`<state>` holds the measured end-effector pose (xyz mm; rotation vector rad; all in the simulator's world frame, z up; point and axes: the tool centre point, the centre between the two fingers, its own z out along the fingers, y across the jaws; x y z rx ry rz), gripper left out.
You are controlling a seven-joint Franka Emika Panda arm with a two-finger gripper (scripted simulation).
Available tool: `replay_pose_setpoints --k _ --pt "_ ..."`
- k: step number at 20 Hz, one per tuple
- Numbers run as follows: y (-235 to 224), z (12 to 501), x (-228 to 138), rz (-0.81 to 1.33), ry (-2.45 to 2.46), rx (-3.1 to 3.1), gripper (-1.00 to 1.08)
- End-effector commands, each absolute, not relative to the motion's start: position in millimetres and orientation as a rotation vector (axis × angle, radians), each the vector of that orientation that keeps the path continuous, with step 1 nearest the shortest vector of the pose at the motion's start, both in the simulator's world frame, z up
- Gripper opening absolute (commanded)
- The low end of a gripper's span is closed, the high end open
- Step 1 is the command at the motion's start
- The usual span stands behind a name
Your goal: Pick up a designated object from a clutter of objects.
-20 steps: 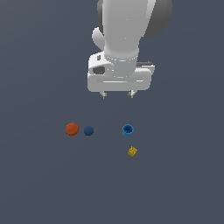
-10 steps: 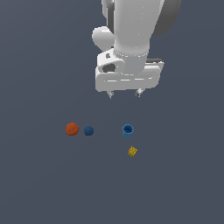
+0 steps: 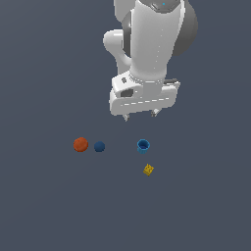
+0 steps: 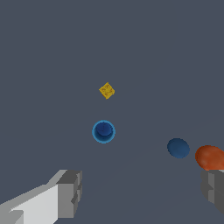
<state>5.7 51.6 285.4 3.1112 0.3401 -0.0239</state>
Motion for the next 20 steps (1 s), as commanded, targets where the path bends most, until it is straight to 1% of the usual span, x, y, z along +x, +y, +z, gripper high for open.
replay_pose_setpoints --k 1,7,13,20 --pt "54 268 8 -0.024 0.416 3.1 1.0" --pt "63 213 10 -0.02 0.668 3.052 1.0" --pt "74 155 5 -0.013 0.943 2.982 1.0" --pt "84 110 -4 -0.005 1.158 2.914 1.0"
